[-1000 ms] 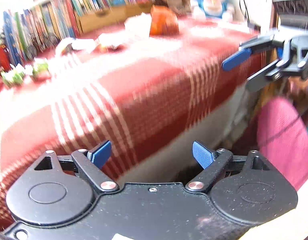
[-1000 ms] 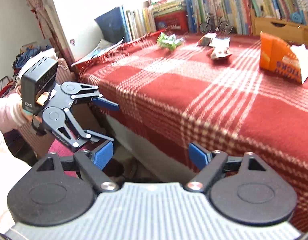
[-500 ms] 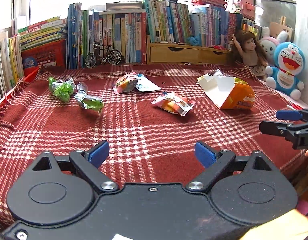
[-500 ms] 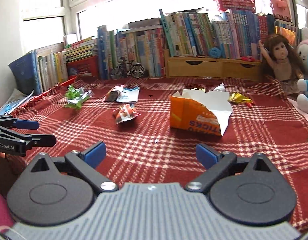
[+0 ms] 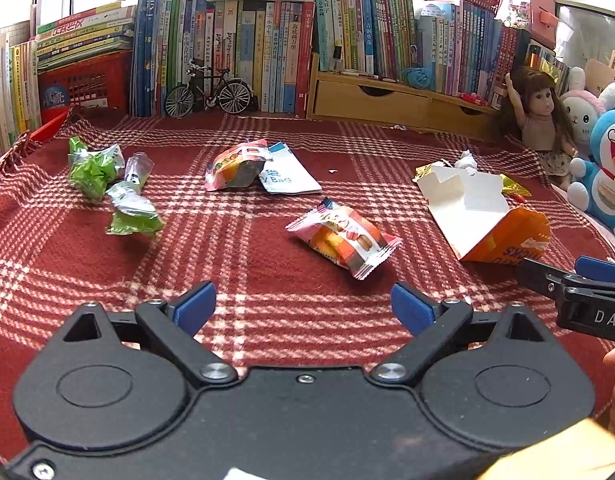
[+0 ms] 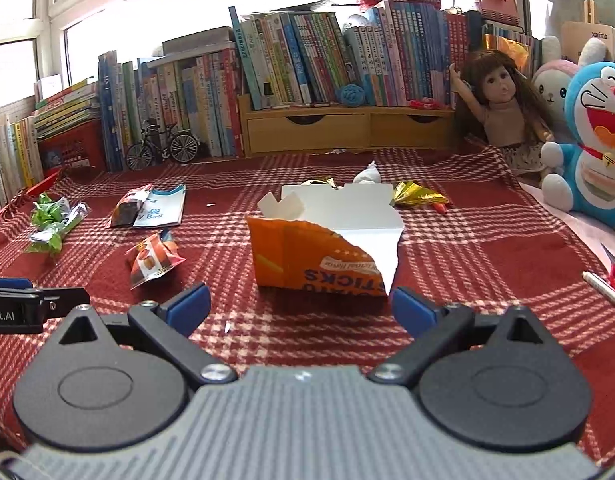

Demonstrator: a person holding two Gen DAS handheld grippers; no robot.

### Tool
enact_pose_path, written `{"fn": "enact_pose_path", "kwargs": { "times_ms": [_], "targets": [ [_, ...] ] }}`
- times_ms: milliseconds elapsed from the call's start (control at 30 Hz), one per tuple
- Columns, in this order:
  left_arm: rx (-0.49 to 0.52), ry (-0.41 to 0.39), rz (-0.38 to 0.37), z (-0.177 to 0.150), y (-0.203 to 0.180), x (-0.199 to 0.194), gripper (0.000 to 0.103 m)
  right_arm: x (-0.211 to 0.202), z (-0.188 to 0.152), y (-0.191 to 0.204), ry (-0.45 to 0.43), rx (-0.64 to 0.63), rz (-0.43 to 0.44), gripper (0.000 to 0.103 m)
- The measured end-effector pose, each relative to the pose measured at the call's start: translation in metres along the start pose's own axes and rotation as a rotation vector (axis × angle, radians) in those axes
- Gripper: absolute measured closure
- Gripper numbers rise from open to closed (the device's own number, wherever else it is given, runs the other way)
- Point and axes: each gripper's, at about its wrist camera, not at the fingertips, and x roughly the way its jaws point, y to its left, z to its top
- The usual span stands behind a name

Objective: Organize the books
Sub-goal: 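Bring both tools back over the blanket toward the remaining wrappers, then grasp the pink macaron packet with the left tool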

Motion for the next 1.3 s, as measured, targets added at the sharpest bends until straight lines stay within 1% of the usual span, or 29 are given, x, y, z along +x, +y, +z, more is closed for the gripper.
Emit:
{"fn": "enact_pose_path", "kwargs": {
  "times_ms": [100, 200, 267, 333, 500, 633, 900, 1133, 1167, 1300],
  "targets": [
    [-0.012, 0.015, -0.013, 0.007, -0.010, 0.016, 0.008, 0.011, 0.005, -0.005, -0.002, -0.003, -0.033, 0.000],
    [-0.067, 0.049, -0.038, 0.013, -0.013, 0.032, 0.008, 0.019, 0.008, -0.009, 0.000, 0.002, -0.053, 0.000],
    [-0.100, 0.065, -0.042, 0.016, -0.014, 0.040, 0.008, 0.025, 0.010, -0.012, 0.006, 0.005, -0.053, 0.000],
    [-0.112, 0.071, -0.042, 0.018, -0.016, 0.047, 0.008, 0.029, 0.011, -0.014, 0.009, -0.003, -0.055, 0.000],
    [-0.100, 0.081, -0.031, 0.021, -0.024, 0.060, 0.008, 0.037, 0.012, -0.015, 0.018, -0.014, -0.052, 0.000],
    [-0.126, 0.099, -0.031, 0.023, -0.026, 0.069, 0.008, 0.044, 0.013, -0.018, 0.029, -0.017, -0.054, 0.000],
    [-0.121, 0.094, -0.001, 0.029, -0.032, 0.083, 0.008, 0.057, 0.015, -0.019, 0.049, -0.055, -0.053, 0.000],
    [-0.091, 0.080, 0.022, 0.031, -0.039, 0.091, 0.010, 0.069, 0.009, -0.017, 0.079, -0.087, -0.052, 0.000],
    [-0.086, 0.076, 0.023, 0.031, -0.040, 0.092, 0.010, 0.071, 0.009, -0.017, 0.084, -0.089, -0.050, 0.000],
    [-0.089, 0.060, 0.029, 0.031, -0.038, 0.093, 0.019, 0.072, 0.008, -0.019, 0.089, -0.080, -0.034, 0.000]
  ]
}}
